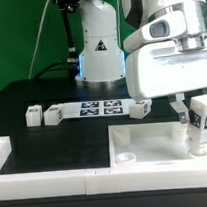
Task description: Assemble one leg
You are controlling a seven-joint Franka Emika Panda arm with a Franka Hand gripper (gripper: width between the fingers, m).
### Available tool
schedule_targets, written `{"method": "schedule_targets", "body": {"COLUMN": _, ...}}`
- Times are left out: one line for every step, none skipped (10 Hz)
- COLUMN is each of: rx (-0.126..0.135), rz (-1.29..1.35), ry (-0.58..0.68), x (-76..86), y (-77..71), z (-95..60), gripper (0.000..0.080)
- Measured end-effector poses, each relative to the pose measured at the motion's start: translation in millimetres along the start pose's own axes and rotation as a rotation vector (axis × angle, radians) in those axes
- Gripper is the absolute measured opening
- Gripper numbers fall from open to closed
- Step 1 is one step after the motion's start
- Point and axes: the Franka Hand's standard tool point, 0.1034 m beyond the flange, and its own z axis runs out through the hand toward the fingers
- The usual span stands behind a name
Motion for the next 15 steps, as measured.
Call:
{"method": "schedule_targets", "body": {"rx": 0.0, "rz": 0.001, "ry": -0.003, "x": -2.0, "y": 1.3, "z": 2.1, "gripper": 0.0288}}
{"method": "schedule_targets", "body": {"rx": 0.002, "rz": 0.003, "ry": -0.009, "x": -4.6, "y": 1.4, "z": 5.8, "gripper": 0.0288}}
{"method": "schedule_targets", "body": {"rx": 0.003, "rz": 0.005, "ry": -0.013, "x": -7.0, "y": 1.6, "z": 9.1, "gripper": 0.0288}}
{"method": "schedule_targets", "body": {"rx": 0.004, "rz": 0.005, "ry": -0.014, "x": -8.9, "y": 1.2, "z": 11.5, "gripper": 0.0288}}
{"method": "schedule_targets", "body": {"rx": 0.004, "rz": 0.006, "ry": -0.013, "x": -10.2, "y": 0.8, "z": 13.6, "gripper": 0.0288}}
{"method": "schedule_targets", "body": {"rx": 0.004, "rz": 0.006, "ry": -0.007, "x": -10.8, "y": -0.2, "z": 14.9, "gripper": 0.0288}}
{"method": "schedule_targets", "body": {"rx": 0.002, "rz": 0.005, "ry": 0.001, "x": -10.6, "y": -0.4, "z": 15.0, "gripper": 0.0288}}
{"method": "schedule_targets", "body": {"rx": 0.002, "rz": 0.005, "ry": 0.001, "x": -10.5, "y": -0.3, "z": 14.9, "gripper": 0.0295}}
{"method": "schedule_targets", "body": {"rx": 0.002, "rz": 0.005, "ry": 0.001, "x": -10.5, "y": -0.4, "z": 14.9, "gripper": 0.0295}}
{"method": "schedule_targets", "body": {"rx": 0.002, "rz": 0.005, "ry": 0.001, "x": -10.5, "y": -0.4, "z": 14.9, "gripper": 0.051}}
{"method": "schedule_targets", "body": {"rx": 0.002, "rz": 0.005, "ry": 0.001, "x": -10.5, "y": -0.4, "z": 14.9, "gripper": 0.051}}
{"method": "schedule_targets", "body": {"rx": 0.002, "rz": 0.005, "ry": 0.001, "x": -10.5, "y": -0.4, "z": 14.9, "gripper": 0.062}}
{"method": "schedule_targets", "body": {"rx": 0.002, "rz": 0.005, "ry": 0.001, "x": -10.5, "y": -0.4, "z": 14.9, "gripper": 0.062}}
{"method": "schedule_targets", "body": {"rx": 0.002, "rz": 0.005, "ry": 0.001, "x": -10.5, "y": -0.4, "z": 14.9, "gripper": 0.0645}}
{"method": "schedule_targets", "body": {"rx": 0.002, "rz": 0.005, "ry": 0.001, "x": -10.5, "y": -0.4, "z": 14.9, "gripper": 0.0649}}
